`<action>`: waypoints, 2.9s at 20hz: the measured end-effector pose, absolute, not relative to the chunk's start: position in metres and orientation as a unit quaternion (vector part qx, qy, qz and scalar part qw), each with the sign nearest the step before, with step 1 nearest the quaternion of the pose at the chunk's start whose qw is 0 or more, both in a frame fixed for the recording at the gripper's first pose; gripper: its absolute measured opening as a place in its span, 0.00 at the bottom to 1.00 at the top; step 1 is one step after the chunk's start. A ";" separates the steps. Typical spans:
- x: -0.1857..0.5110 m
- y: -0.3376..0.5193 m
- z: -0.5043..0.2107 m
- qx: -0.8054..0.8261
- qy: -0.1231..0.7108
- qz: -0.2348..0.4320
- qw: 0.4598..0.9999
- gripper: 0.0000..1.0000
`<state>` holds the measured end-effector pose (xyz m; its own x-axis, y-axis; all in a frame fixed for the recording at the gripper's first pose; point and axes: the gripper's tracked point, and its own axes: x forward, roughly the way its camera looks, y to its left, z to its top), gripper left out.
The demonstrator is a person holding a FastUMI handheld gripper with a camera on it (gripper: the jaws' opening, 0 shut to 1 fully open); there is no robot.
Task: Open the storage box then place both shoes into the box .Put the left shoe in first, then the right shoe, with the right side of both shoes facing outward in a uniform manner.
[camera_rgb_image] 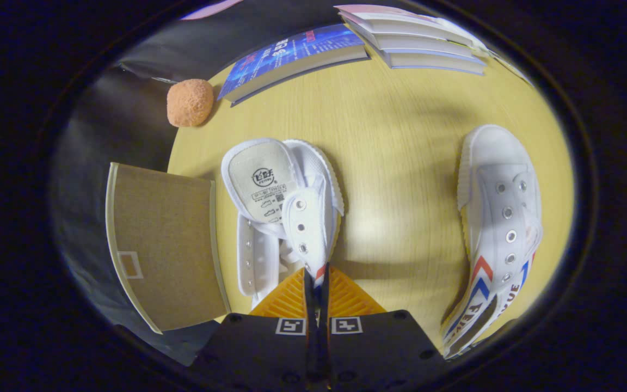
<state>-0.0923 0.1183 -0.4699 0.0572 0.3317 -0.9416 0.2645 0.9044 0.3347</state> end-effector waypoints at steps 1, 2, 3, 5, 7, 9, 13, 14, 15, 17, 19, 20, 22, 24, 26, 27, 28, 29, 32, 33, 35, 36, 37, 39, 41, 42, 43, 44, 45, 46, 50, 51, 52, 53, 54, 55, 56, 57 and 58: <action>-0.092 0.122 -0.467 0.234 0.681 0.026 0.693 0.03; -0.091 0.128 -0.461 0.256 0.676 0.029 0.690 0.03; -0.090 0.133 -0.456 0.276 0.673 0.033 0.685 0.03; -0.086 0.139 -0.440 0.301 0.661 0.041 0.687 0.03; -0.078 0.148 -0.418 0.329 0.648 0.045 0.686 0.03; -0.066 0.155 -0.393 0.352 0.629 0.052 0.691 0.03; -0.038 0.176 -0.337 0.370 0.592 0.074 0.712 0.03; -0.031 0.185 -0.324 0.372 0.586 0.082 0.716 0.03; -0.025 0.195 -0.311 0.375 0.579 0.089 0.718 0.03; -0.016 0.217 -0.289 0.380 0.573 0.104 0.719 0.03; -0.009 0.245 -0.275 0.388 0.569 0.121 0.715 0.03; -0.006 0.261 -0.271 0.391 0.567 0.129 0.713 0.02; -0.005 0.293 -0.269 0.393 0.569 0.142 0.709 0.03; -0.008 0.323 -0.273 0.386 0.576 0.151 0.705 0.03; -0.013 0.351 -0.283 0.379 0.587 0.156 0.698 0.03; -0.016 0.364 -0.290 0.375 0.592 0.157 0.696 0.03; -0.018 0.374 -0.298 0.371 0.597 0.154 0.695 0.03; -0.022 0.382 -0.305 0.363 0.602 0.152 0.695 0.02; -0.031 0.403 -0.323 0.340 0.612 0.142 0.699 0.02; -0.034 0.406 -0.329 0.334 0.615 0.137 0.701 0.03; -0.037 0.411 -0.341 0.319 0.621 0.131 0.704 0.03; -0.038 0.412 -0.347 0.310 0.621 0.128 0.708 0.03; -0.038 0.411 -0.353 0.299 0.622 0.125 0.713 0.03; -0.038 0.411 -0.359 0.284 0.618 0.118 0.723 0.03; -0.040 0.410 -0.363 0.260 0.613 0.117 0.737 0.03; -0.042 0.409 -0.365 0.251 0.610 0.115 0.743 0.03; -0.045 0.409 -0.367 0.243 0.608 0.114 0.747 0.03; -0.047 0.410 -0.367 0.239 0.607 0.114 0.750 0.03; -0.049 0.411 -0.367 0.237 0.607 0.115 0.750 0.03; -0.049 0.411 -0.366 0.236 0.604 0.114 0.753 0.03; -0.059 0.411 -0.368 0.213 0.602 0.120 0.760 0.03; -0.062 0.414 -0.369 0.211 0.604 0.123 0.759 0.03; -0.066 0.418 -0.373 0.215 0.610 0.126 0.752 0.03; -0.066 0.421 -0.376 0.216 0.618 0.123 0.746 0.03; -0.064 0.421 -0.380 0.217 0.621 0.118 0.744 0.03; -0.065 0.423 -0.381 0.216 0.625 0.112 0.742 0.03; -0.067 0.424 -0.385 0.212 0.631 0.105 0.739 0.03; -0.067 0.425 -0.392 0.208 0.638 0.097 0.735 0.03; -0.066 0.425 -0.403 0.207 0.645 0.088 0.731 0.03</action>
<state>-0.0661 0.4246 -0.4028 0.1526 0.3955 -0.9057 0.1372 0.8991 0.4158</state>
